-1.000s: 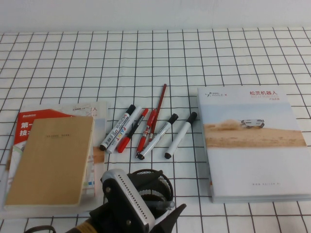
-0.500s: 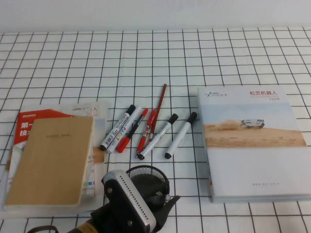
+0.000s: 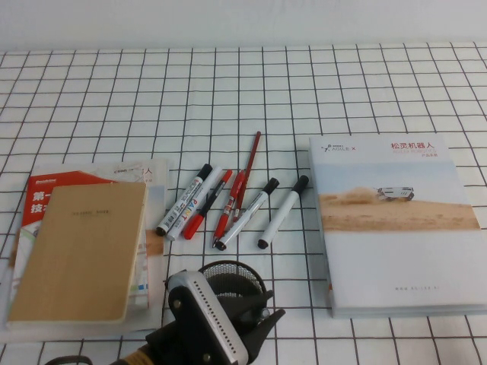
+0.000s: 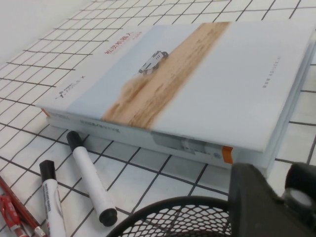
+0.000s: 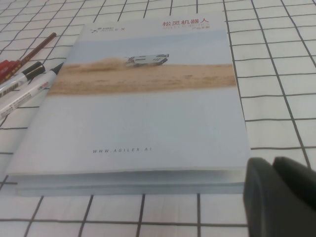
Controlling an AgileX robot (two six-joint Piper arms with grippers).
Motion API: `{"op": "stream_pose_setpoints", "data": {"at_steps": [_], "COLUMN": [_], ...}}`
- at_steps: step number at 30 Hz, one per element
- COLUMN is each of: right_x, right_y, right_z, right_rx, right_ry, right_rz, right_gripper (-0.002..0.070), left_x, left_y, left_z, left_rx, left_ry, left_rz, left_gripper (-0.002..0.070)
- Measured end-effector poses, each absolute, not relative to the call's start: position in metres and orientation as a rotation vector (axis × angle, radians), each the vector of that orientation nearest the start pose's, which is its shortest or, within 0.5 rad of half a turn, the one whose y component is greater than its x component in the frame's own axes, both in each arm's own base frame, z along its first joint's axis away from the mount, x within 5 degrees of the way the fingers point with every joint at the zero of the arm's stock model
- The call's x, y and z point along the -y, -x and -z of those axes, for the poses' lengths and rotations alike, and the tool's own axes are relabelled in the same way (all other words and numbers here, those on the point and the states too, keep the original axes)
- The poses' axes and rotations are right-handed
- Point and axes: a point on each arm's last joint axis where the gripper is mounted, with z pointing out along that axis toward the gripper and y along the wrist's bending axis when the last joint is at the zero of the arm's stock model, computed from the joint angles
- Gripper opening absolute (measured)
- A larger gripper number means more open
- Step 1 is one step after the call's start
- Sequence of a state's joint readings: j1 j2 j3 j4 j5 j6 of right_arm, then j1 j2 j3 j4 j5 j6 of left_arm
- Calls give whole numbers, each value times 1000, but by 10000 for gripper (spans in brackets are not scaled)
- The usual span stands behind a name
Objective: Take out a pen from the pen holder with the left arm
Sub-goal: 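Take a marker out of the pen holder and lay it on the table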
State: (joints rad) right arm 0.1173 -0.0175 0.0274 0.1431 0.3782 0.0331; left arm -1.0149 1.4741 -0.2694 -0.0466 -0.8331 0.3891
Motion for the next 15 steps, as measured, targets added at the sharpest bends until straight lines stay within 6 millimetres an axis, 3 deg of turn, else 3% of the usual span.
{"op": "stream_pose_setpoints", "data": {"at_steps": [15], "right_x": [-11], "right_y": [-51], "right_z": [-171], "right_rx": [-1875], "right_ry": [-9], "right_rz": [-245], "right_gripper": [-15], "left_x": [188], "left_y": [-120], "left_z": [-186], "left_rx": [-1398], "left_ry": [-1122], "left_rz": [444], "left_gripper": [97]}}
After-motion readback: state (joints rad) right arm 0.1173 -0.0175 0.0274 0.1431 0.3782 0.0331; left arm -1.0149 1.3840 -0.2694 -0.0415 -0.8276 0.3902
